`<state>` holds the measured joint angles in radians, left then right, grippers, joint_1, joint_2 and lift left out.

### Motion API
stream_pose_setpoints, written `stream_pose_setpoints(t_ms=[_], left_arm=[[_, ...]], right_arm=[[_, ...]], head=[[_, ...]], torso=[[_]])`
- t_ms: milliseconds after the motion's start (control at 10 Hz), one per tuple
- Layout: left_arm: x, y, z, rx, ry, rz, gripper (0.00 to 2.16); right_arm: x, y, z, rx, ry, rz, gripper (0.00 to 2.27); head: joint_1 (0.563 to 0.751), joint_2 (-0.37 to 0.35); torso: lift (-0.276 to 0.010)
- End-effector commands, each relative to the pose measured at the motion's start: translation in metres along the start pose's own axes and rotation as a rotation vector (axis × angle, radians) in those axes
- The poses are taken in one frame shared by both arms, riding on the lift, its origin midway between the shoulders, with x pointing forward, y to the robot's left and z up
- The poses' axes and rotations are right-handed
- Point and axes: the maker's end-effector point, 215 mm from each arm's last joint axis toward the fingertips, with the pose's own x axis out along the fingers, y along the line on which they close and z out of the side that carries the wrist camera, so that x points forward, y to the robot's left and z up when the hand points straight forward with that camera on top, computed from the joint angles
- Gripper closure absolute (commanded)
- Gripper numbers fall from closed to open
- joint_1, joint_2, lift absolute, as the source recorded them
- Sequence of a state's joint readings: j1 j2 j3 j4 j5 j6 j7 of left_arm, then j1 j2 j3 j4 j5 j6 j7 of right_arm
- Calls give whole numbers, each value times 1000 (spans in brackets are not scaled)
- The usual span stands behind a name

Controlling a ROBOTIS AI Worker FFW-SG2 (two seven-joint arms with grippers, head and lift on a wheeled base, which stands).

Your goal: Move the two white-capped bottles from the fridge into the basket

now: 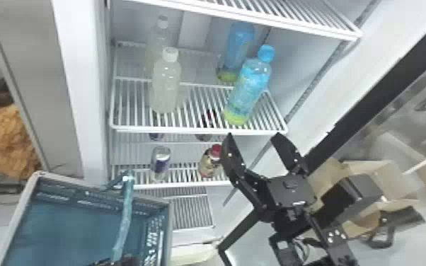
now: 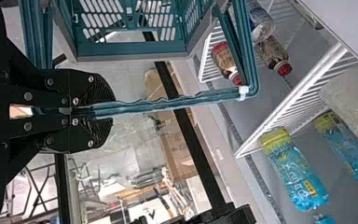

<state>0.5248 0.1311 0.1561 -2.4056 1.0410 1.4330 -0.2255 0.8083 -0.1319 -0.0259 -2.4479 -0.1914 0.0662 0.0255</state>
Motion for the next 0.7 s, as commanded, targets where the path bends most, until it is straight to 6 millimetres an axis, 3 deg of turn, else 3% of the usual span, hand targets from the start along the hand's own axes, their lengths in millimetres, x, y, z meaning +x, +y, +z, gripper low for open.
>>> stream_pose_setpoints(t_ms=[0,400,600], left_arm=[[0,0,0,-4,-2,-1,1213],[-1,0,-1,-7,-2,-2,1213],[-1,0,-1,-8,-4,-2,1213]], right_arm=[[0,0,-1,1,1,0,87],[29,31,-21,9,4,82,87],[51,34,-28,-8,-6,101,85]], head=[[695,-350],[695,-329],[695,-280]], torso=[[0],[0],[0]])
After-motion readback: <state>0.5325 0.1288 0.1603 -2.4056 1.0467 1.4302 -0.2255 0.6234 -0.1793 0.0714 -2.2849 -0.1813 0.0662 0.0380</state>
